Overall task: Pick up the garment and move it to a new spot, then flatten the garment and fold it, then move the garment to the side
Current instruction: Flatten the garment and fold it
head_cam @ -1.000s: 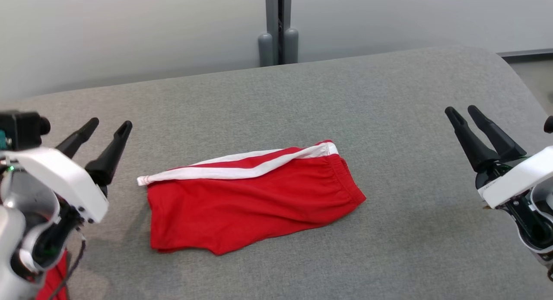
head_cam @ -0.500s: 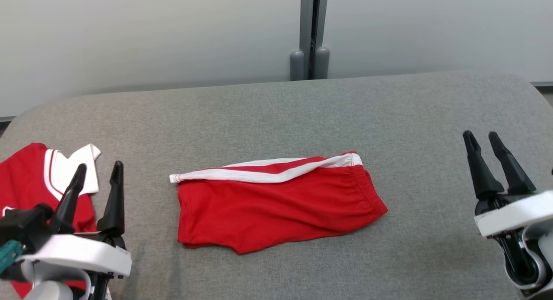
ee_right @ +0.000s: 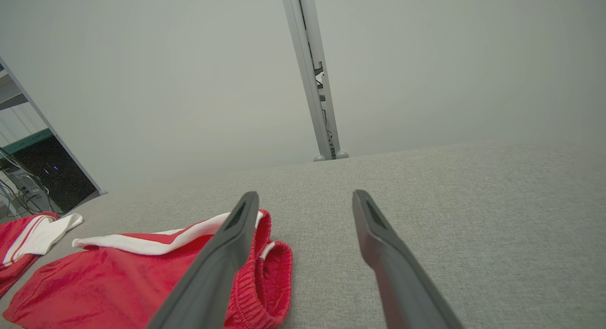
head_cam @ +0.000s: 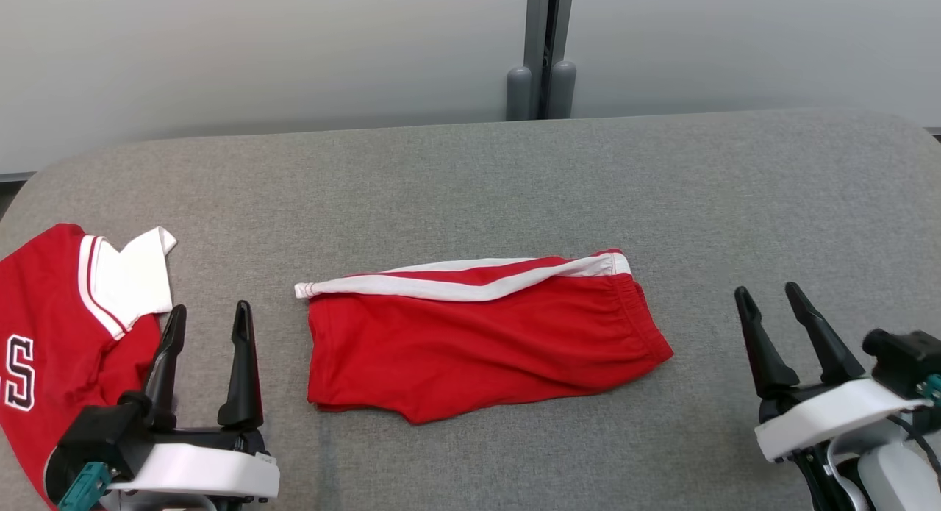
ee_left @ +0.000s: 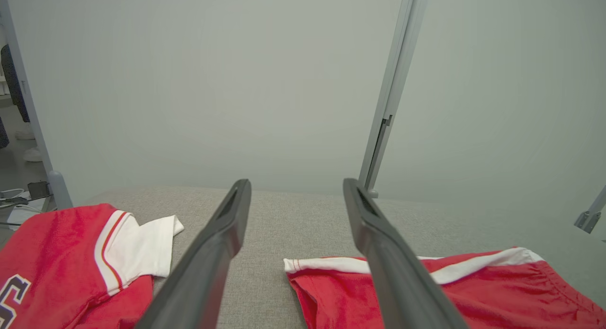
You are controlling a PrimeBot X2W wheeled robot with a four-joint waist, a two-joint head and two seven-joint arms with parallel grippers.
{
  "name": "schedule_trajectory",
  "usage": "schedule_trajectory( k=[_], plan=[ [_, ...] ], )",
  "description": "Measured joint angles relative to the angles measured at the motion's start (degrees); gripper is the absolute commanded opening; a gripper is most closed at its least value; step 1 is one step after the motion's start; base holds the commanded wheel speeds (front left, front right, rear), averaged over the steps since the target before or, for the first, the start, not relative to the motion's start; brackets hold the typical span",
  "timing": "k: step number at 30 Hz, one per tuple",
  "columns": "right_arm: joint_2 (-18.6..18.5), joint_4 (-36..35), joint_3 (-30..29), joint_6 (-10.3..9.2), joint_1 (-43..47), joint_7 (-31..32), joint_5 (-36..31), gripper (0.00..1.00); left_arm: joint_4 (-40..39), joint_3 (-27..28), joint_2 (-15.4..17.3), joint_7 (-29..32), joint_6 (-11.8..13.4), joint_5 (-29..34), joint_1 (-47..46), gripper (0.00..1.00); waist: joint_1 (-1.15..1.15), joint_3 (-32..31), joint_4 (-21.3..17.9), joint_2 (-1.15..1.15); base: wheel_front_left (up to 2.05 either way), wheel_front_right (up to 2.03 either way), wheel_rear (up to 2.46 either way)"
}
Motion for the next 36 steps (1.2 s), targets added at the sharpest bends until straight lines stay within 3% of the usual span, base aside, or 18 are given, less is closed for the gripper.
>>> schedule_trajectory(
  k=[9, 16, 23, 36],
  plan=[
    [0.6, 4.6, 4.9, 0.0, -6.5, 9.0, -2.0, 1.0, 2.8, 3.4, -5.2, 0.0, -5.2, 3.8, -0.2, 1.0, 0.0, 0.3, 1.3, 0.0, 0.0, 0.0, 0.0],
    [3.5, 16.2, 5.1, 0.0, -13.3, 15.4, -5.8, 1.0, 4.4, 4.5, -8.9, 0.0, -8.9, 6.1, -1.2, 1.0, 0.0, 0.7, 4.4, 0.0, 0.0, 0.0, 0.0],
    [5.1, 26.0, 1.9, 0.0, -16.4, 16.5, -8.8, 1.0, 5.5, 6.3, -10.8, 0.0, -11.0, 7.5, -1.2, 1.0, 0.0, 1.6, 7.4, 0.0, 0.0, 0.0, 0.0],
    [6.0, 35.5, -0.2, 0.02, -18.7, 17.8, -7.6, 1.0, 6.7, 8.1, -12.8, 0.0, -13.5, 9.4, -1.4, 1.0, 0.0, 2.4, 9.3, 0.0, 0.0, 0.0, 0.0]
  ],
)
